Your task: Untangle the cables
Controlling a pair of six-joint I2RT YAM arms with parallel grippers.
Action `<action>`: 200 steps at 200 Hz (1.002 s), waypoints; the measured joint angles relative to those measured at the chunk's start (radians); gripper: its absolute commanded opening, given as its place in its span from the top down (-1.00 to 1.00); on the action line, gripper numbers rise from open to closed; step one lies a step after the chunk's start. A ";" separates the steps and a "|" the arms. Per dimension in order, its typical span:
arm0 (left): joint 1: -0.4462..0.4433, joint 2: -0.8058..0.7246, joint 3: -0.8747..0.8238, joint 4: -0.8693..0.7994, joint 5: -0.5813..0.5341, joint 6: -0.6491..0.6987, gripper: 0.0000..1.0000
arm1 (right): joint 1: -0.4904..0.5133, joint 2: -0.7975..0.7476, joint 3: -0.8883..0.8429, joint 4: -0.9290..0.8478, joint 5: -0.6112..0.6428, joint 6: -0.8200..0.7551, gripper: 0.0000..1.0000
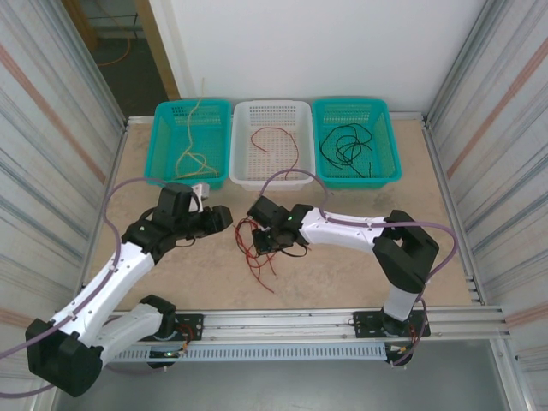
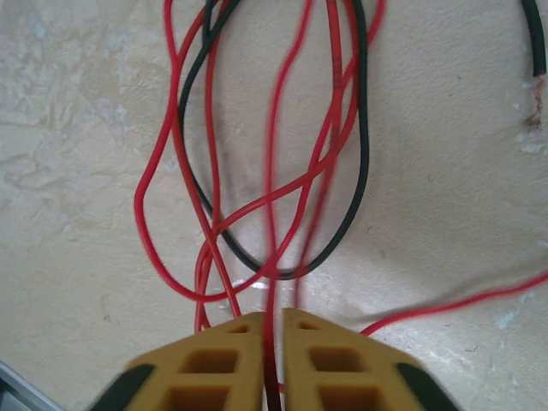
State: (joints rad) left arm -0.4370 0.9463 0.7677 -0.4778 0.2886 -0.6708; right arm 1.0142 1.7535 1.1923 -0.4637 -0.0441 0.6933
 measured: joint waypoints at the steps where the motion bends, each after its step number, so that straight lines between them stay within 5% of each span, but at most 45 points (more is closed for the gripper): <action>1: 0.000 0.000 0.000 0.000 0.000 0.000 0.04 | 0.000 0.000 0.000 0.000 0.000 0.002 0.97; 61: -0.141 0.015 -0.011 0.112 -0.005 -0.013 0.16 | 0.001 -0.161 0.018 -0.013 0.042 -0.023 1.00; 97: -0.238 0.087 -0.011 0.175 -0.032 -0.013 -0.21 | -0.005 -0.363 0.014 0.019 0.050 -0.026 1.00; 136: -0.259 0.142 -0.011 0.223 -0.044 -0.015 -0.39 | 0.001 -0.464 0.014 0.100 0.011 -0.026 1.00; 200: -0.259 0.155 -0.011 0.266 -0.047 -0.026 -0.19 | 0.001 -0.502 0.014 0.148 -0.044 -0.025 1.00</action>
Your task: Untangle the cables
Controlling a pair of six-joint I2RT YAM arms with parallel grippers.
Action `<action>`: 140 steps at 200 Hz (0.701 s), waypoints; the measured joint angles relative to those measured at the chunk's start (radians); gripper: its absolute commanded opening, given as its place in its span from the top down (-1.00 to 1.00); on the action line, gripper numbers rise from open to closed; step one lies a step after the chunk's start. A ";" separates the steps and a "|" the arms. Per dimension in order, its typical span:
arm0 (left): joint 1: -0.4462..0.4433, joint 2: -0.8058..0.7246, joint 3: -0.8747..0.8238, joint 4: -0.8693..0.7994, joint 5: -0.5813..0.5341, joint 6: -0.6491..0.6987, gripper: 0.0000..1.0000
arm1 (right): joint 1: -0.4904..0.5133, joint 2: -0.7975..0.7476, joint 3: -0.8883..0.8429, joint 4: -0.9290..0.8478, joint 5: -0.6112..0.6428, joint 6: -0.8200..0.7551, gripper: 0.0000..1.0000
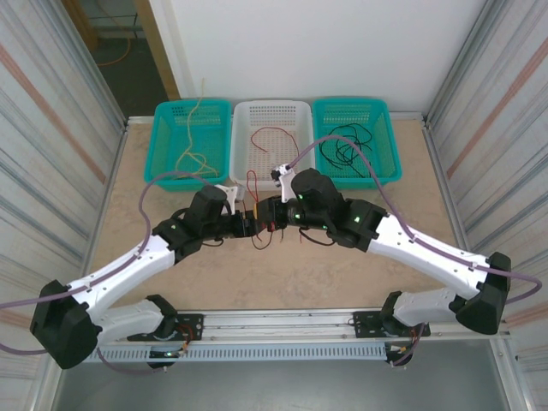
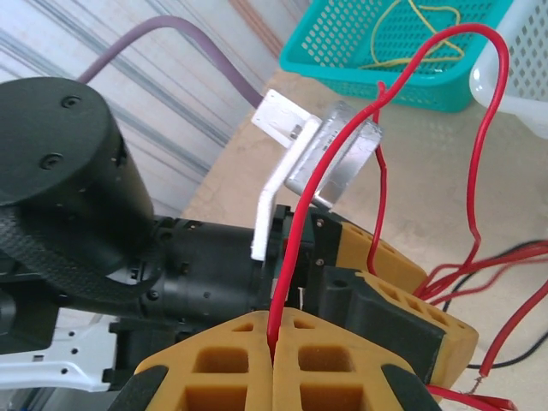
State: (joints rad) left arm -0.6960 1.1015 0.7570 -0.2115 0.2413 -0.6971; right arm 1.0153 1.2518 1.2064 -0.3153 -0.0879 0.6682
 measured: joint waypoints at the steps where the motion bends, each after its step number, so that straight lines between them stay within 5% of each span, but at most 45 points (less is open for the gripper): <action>1: 0.000 0.000 0.000 0.000 0.000 -0.002 -0.18 | 0.000 -0.001 0.000 0.001 0.000 0.000 1.00; 27: 0.000 0.000 0.000 0.000 0.000 -0.014 0.13 | 0.000 -0.035 0.011 0.002 -0.012 -0.002 1.00; 140: 0.000 0.080 -0.055 -0.006 0.000 -0.042 0.40 | -0.014 -0.222 0.105 0.011 -0.015 -0.051 1.00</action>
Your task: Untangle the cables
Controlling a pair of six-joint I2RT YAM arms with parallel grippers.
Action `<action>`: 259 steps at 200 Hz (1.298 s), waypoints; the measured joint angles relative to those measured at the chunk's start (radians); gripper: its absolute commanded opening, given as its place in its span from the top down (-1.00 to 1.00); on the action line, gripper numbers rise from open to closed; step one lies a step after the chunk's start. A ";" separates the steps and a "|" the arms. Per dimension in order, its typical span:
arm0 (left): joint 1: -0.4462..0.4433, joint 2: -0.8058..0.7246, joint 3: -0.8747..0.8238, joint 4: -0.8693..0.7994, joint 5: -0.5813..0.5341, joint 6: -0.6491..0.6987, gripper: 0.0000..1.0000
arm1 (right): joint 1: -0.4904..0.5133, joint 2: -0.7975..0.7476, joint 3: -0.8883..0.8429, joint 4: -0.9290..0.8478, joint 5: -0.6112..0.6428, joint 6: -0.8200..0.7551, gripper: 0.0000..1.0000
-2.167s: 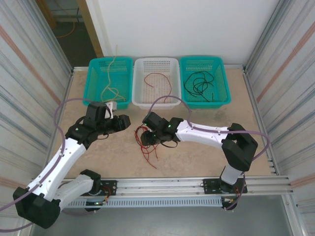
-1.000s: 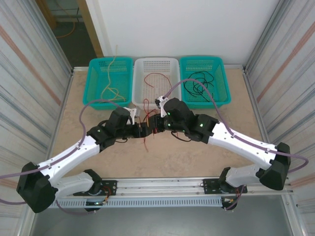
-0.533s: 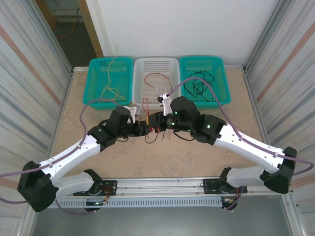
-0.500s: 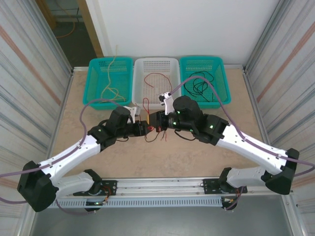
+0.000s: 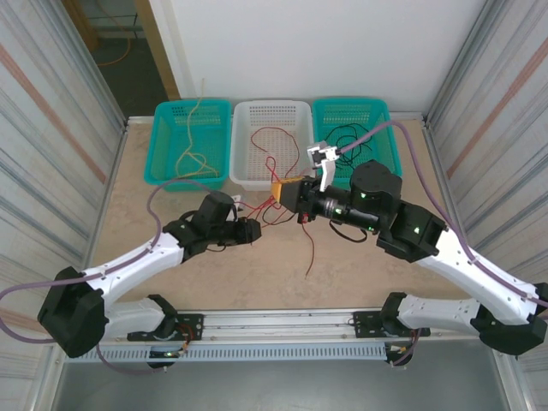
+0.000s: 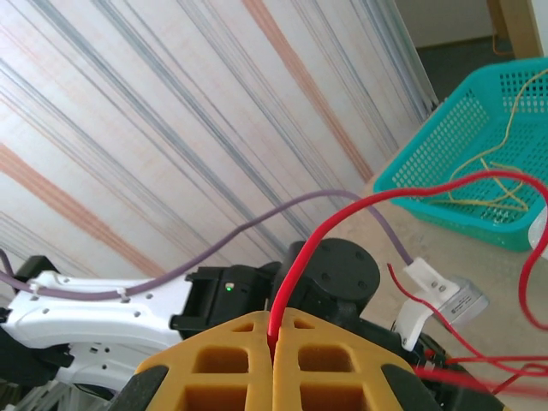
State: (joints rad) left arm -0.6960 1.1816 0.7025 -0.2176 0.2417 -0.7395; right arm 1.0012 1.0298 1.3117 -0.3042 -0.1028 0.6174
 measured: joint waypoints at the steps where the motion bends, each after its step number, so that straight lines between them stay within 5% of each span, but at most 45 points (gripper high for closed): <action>1: 0.000 0.000 -0.001 -0.001 0.000 0.000 0.40 | 0.000 -0.001 0.000 0.000 0.000 0.000 1.00; 31: 0.000 -0.036 -0.008 -0.043 -0.005 0.003 0.44 | -0.018 -0.014 0.001 0.000 -0.003 -0.002 1.00; 68: 0.000 -0.114 0.034 -0.130 -0.029 0.053 1.00 | -0.022 -0.015 0.013 -0.003 -0.003 -0.011 1.00; 150: 0.017 -0.185 0.053 -0.253 -0.052 0.112 1.00 | -0.042 -0.073 0.079 -0.044 0.005 -0.078 1.00; 259: 0.206 -0.226 -0.045 -0.383 -0.030 0.111 1.00 | -0.137 -0.200 0.133 -0.170 0.164 -0.164 1.00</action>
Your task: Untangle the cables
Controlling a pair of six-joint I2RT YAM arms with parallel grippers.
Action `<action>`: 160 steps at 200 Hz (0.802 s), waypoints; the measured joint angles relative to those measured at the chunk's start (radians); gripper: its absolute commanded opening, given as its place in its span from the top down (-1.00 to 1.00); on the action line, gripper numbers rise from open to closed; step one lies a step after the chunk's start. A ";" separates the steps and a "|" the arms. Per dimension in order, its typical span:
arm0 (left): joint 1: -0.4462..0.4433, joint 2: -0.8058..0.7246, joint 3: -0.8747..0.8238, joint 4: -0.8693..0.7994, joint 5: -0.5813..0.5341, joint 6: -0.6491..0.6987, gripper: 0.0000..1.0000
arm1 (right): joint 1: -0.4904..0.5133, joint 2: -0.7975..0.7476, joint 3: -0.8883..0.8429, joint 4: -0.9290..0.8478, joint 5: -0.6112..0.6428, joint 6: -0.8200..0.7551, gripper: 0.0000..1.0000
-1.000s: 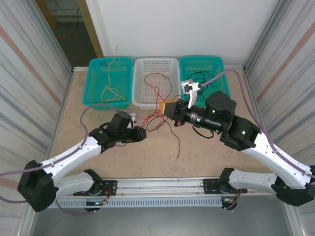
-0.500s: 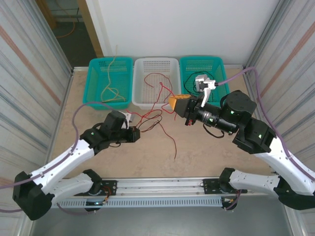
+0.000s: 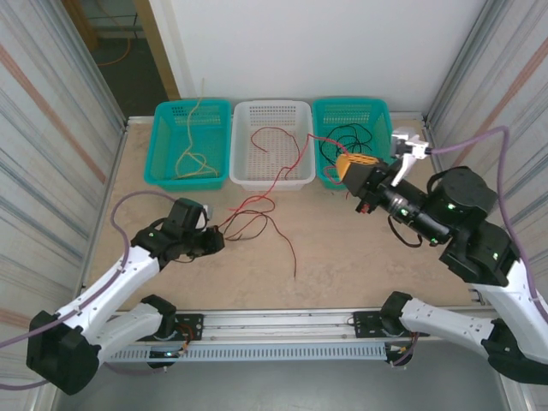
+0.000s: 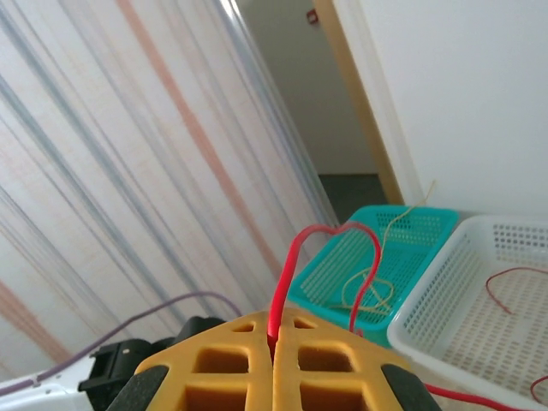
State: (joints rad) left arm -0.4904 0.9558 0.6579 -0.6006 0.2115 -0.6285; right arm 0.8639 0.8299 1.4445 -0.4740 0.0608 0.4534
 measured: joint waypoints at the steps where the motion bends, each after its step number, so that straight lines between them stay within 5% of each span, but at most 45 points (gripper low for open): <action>1: 0.000 0.000 0.000 0.000 0.000 0.000 1.00 | -0.001 -0.001 0.001 0.000 0.000 0.000 1.00; 130: 0.000 0.041 -0.048 0.001 0.005 -0.027 1.00 | -0.013 -0.043 0.072 -0.092 0.130 -0.074 1.00; 160: 0.001 0.003 -0.037 0.001 0.025 -0.029 -0.07 | -0.014 -0.018 0.072 -0.103 0.129 -0.073 1.00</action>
State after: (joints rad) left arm -0.4896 0.9585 0.6209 -0.5995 0.2363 -0.6575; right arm 0.8501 0.8116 1.5169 -0.5774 0.1902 0.3801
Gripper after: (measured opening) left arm 0.358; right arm 0.063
